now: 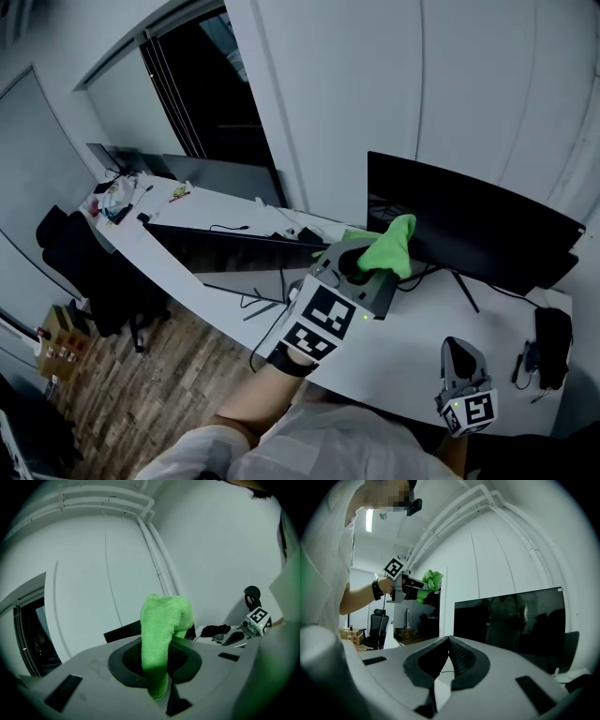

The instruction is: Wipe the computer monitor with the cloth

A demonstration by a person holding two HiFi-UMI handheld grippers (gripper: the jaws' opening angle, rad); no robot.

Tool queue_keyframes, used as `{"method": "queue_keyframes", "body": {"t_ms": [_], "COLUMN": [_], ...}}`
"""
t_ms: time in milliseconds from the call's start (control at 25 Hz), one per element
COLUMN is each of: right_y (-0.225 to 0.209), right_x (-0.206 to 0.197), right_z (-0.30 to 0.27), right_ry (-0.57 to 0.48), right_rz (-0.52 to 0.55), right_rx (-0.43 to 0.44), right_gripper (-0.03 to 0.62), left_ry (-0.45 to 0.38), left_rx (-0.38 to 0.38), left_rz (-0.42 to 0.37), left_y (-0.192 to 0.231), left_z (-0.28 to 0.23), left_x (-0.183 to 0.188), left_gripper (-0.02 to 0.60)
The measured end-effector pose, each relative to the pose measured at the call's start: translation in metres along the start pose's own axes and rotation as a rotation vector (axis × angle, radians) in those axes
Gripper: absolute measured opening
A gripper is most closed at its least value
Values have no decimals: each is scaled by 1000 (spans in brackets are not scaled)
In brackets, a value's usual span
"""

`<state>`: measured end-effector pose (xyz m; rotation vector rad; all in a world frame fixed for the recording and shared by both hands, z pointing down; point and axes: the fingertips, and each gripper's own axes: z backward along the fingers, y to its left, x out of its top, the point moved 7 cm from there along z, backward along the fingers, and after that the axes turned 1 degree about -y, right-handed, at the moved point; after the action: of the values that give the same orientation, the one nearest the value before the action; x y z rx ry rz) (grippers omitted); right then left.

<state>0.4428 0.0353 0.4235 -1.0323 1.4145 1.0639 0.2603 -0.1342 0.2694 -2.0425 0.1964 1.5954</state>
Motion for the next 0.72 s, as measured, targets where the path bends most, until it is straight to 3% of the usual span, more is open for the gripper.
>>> {"method": "queue_keyframes", "body": {"t_ms": [400, 720], "right_y": [-13, -13], "right_x": [-3, -6], "right_z": [20, 17], "right_ry": [8, 18], "right_rz": [-1, -8], "right_rx": [-21, -5], "right_gripper": [3, 3], "left_ry": [-50, -2], "left_rx": [-68, -95], "left_rz": [14, 39], "left_y": [-50, -71], "left_z": [-35, -50], "left_x": [9, -17], "left_gripper": [52, 52]}}
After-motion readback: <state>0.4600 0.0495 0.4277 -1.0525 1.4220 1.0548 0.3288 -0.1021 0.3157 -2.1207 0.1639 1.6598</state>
